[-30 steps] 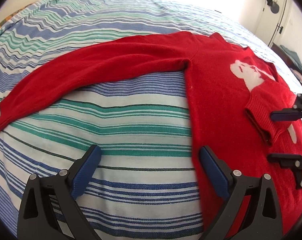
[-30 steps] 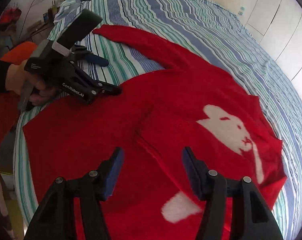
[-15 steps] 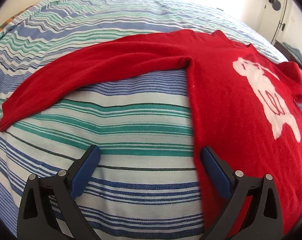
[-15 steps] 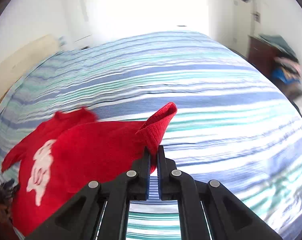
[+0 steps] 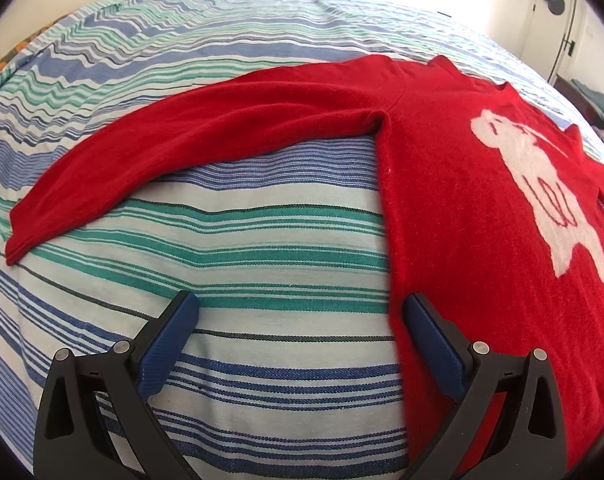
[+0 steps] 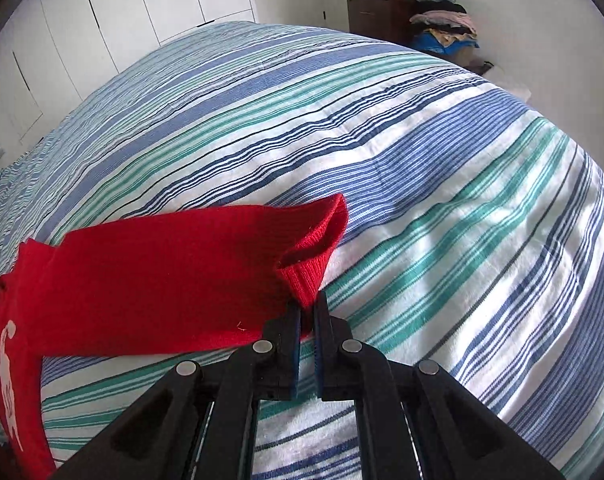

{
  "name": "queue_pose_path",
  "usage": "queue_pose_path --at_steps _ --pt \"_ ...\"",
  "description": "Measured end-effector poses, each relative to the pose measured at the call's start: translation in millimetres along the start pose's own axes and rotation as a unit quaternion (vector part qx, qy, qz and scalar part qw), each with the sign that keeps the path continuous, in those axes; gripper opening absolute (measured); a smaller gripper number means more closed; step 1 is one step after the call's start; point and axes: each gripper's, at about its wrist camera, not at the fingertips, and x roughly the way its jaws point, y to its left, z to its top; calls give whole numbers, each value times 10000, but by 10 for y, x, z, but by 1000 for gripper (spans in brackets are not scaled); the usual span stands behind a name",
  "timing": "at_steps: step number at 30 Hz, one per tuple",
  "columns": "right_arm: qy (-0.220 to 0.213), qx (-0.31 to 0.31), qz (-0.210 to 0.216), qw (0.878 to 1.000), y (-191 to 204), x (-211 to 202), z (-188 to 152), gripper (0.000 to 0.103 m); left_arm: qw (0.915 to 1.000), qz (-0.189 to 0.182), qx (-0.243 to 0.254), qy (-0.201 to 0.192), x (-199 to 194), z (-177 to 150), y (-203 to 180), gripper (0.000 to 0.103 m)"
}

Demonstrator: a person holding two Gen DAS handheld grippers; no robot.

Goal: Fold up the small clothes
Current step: 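Grasp a sleeve cuff with the right gripper and pull it outward, then grasp the hem with both grippers and pull the body straight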

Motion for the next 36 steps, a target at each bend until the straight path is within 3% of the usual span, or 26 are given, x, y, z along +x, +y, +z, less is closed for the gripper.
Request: queue_pose_path --at_steps 3,7,10,12,14,17,19,21,22,24,26,27,28,29,30,32,36 --pt "-14 254 -67 9997 -86 -145 -68 5 10000 -6 0 3 0 0 0 102" --pt "289 610 -152 9976 -217 -5 -137 4 10000 -25 -12 78 -2 25 7 102" --pt "426 496 -113 9978 -168 7 -104 6 9993 14 -93 368 -110 85 58 101" --pt "519 340 -144 9980 -151 -117 -85 22 9980 -98 -346 518 -323 40 173 101" --pt "428 136 -13 9990 -143 -409 -134 74 9956 -409 -609 582 -601 -113 276 101" --pt "405 -588 470 9963 25 -952 -420 75 9835 -1242 -982 880 -905 -475 312 100" --pt "833 -941 1222 9845 247 -1198 -757 75 9709 -1782 -1138 1126 -976 -708 231 99" --pt "1441 -1051 2314 9564 562 -1343 -1152 75 9629 -2069 -1106 1331 -940 -840 91 97" --pt "1684 -1064 2753 9405 735 -1377 -1339 75 9638 -2061 -1004 1360 -916 -852 18 96" --pt "2036 -1050 3229 9183 1048 -1329 -1655 75 9697 -1932 -709 1317 -857 -830 -105 96" --pt "2242 -1188 3225 9119 1314 -1162 -1903 75 9713 -1894 -670 1273 -809 -798 -141 94" --pt "2344 -1281 3155 9106 1414 -1052 -1987 75 9715 -1899 -734 1216 -800 -784 -134 90" --pt "2328 -1417 3079 9115 1495 -980 -2046 66 9713 -1926 -763 1173 -807 -777 -132 58" --pt "2238 -1581 2936 9158 1554 -937 -2069 31 9685 -2014 -692 1293 -783 -768 -149 3" --pt "2268 -1657 2856 9163 1573 -905 -2080 2 9643 -2094 -714 1456 -764 -776 -146 2" --pt "2396 -1398 2913 9155 1499 -936 -2034 4 9666 -2078 -720 1318 -884 -807 -89 2" --pt "2300 -1558 2777 9197 1277 -1238 -2006 3 9736 -1773 -516 1345 -974 -926 -81 2"
